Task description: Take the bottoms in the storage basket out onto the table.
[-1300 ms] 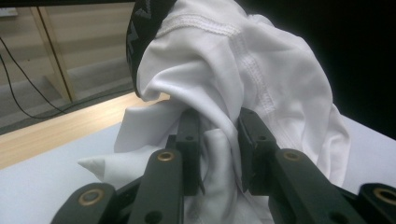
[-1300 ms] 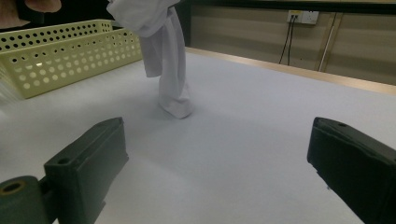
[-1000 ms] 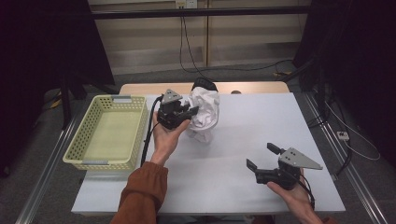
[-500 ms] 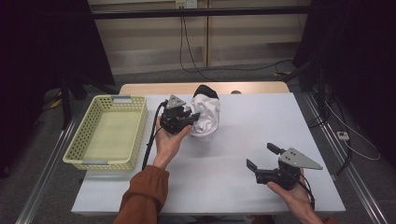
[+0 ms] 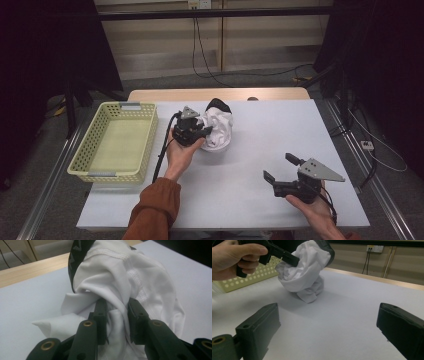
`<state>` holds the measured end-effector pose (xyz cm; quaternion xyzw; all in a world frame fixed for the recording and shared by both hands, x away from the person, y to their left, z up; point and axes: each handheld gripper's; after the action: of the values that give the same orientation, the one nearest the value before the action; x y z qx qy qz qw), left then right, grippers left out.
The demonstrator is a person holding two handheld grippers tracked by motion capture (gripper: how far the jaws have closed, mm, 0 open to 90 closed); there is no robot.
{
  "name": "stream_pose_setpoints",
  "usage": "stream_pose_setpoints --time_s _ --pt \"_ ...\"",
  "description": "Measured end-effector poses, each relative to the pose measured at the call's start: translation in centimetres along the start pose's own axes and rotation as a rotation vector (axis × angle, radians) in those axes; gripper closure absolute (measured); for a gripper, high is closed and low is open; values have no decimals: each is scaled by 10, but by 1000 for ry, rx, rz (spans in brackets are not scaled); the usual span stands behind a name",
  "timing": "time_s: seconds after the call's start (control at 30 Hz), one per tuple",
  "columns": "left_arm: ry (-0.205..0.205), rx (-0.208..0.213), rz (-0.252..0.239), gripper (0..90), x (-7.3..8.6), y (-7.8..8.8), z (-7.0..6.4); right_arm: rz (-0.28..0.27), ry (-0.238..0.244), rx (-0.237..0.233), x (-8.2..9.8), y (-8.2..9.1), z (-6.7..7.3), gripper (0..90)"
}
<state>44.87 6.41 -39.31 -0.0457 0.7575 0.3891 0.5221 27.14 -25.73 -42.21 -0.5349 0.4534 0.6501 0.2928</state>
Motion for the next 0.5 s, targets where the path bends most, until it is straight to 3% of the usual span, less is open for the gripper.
stream_pose_setpoints --time_s 0.4,0.5 --pt "43 -11 36 707 10 -13 6 0 -7 1 0 0 0 45" --pt "38 -14 55 702 11 -15 7 0 -8 1 0 0 0 45"
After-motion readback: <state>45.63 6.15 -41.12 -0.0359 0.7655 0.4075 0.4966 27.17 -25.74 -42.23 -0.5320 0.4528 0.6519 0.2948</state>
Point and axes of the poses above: each handheld gripper's, and its own axes: y roughly backward along the jaws, x roughly out of its underside, z roughly to its left, and after that the axes turned 6 degrees about x, right-handed
